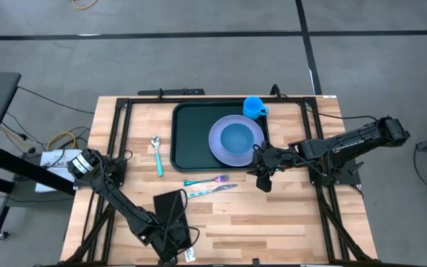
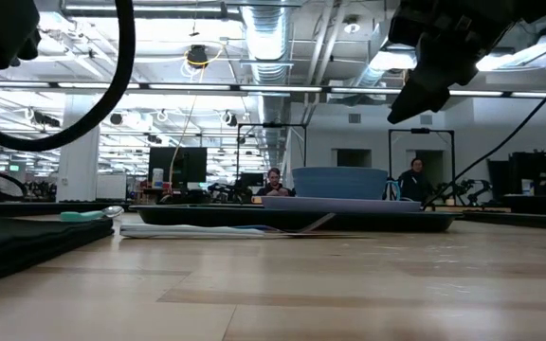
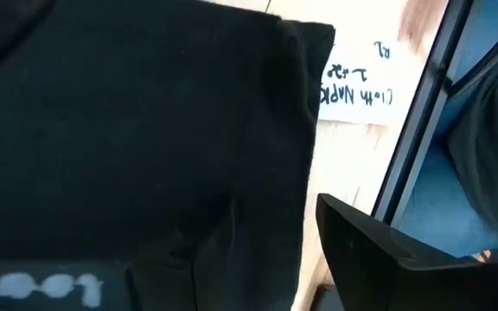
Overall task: Set up tray
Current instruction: Put the black napkin to the left of the purple plate on the black serving tray
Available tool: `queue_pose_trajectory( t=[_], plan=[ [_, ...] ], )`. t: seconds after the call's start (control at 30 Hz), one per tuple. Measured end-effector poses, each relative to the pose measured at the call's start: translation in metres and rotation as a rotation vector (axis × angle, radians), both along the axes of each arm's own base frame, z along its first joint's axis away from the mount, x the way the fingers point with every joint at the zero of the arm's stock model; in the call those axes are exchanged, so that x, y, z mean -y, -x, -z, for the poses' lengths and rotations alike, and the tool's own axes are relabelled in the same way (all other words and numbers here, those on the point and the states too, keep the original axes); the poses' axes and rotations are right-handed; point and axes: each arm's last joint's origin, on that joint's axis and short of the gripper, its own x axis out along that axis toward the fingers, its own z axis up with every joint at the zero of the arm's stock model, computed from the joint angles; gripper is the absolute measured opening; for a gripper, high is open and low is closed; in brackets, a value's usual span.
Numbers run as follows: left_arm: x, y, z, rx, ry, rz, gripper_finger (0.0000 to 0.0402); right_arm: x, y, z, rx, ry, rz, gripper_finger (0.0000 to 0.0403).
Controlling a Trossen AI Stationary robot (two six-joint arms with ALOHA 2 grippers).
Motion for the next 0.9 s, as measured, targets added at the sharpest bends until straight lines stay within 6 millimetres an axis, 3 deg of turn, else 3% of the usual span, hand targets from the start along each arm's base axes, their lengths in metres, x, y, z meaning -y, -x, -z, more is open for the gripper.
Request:
queue_pose_trajectory(
  t=[0.9],
  plan=[
    [-0.021,0.000,0.006,-0.082,-0.151,0.048,0.0163,0.000,0.000,0.000,0.001,0.004,-0.005,0.0133]
  ],
)
